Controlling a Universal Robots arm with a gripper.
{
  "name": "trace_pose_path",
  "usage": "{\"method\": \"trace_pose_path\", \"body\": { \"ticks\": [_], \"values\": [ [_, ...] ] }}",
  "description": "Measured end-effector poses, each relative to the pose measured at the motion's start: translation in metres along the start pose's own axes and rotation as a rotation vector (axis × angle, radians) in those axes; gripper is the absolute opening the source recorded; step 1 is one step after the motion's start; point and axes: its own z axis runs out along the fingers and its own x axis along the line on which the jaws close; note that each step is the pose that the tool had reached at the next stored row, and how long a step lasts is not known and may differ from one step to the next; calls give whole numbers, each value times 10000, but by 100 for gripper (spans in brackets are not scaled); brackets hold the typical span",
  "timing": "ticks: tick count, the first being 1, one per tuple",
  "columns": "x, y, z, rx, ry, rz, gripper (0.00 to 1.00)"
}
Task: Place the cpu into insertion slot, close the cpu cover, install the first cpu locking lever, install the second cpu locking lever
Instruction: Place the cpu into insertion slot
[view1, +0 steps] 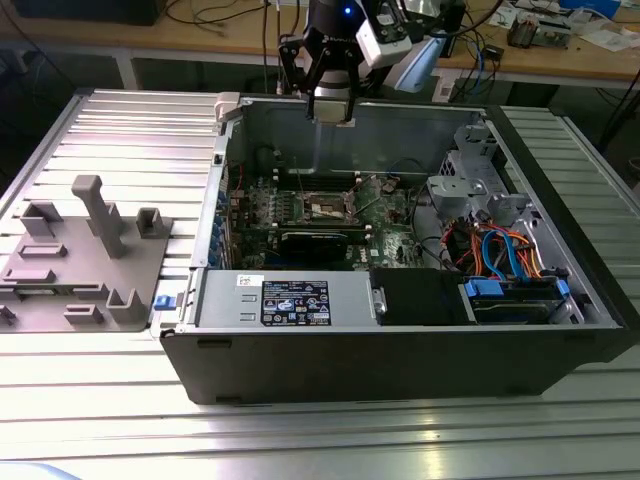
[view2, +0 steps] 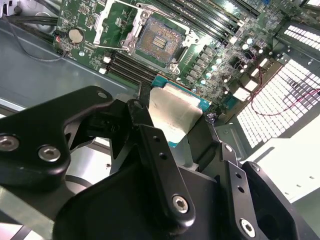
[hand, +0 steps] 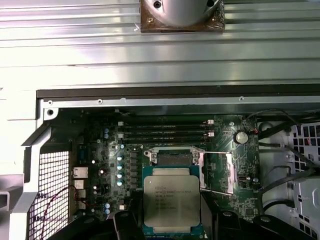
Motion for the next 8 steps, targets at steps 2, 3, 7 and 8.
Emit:
{"method": "trace_pose_path", "body": {
  "ticks": [2, 3, 7, 8],
  "values": [
    [0, 0, 5, 0, 0, 0, 54],
    [0, -1, 7, 0, 1, 0, 54],
    [0, -2, 20, 0, 0, 0, 54],
    [0, -2, 24, 0, 0, 0, 54]
  ]
}}
